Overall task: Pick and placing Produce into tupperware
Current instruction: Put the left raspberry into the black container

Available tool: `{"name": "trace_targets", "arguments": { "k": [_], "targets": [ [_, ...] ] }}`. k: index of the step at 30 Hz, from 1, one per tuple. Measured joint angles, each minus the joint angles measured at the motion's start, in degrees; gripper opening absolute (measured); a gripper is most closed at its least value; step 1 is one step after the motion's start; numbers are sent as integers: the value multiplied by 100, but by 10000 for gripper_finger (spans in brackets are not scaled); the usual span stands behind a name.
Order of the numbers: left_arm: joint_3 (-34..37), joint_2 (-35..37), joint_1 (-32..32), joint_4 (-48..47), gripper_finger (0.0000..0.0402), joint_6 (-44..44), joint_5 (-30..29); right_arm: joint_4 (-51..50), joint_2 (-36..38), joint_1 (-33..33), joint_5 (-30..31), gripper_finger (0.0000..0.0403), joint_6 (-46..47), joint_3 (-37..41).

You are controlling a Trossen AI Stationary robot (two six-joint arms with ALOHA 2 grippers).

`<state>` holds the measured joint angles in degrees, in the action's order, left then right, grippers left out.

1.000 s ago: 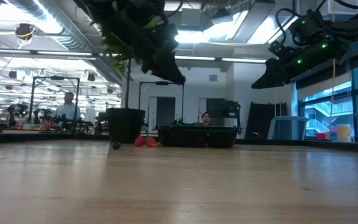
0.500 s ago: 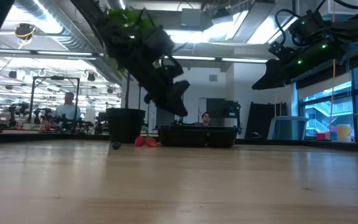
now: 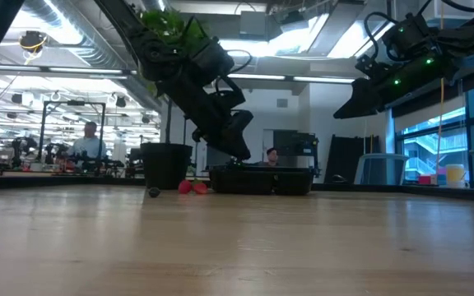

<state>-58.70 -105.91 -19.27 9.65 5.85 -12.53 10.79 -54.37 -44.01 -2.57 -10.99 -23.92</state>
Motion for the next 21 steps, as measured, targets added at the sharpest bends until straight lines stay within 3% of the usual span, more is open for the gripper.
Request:
{"name": "trace_targets", "arguments": {
  "k": [21],
  "targets": [
    [0, 0, 107, 24, 96, -2, -2, 0, 0, -1, 0, 196, 1, 0]
  ]
}}
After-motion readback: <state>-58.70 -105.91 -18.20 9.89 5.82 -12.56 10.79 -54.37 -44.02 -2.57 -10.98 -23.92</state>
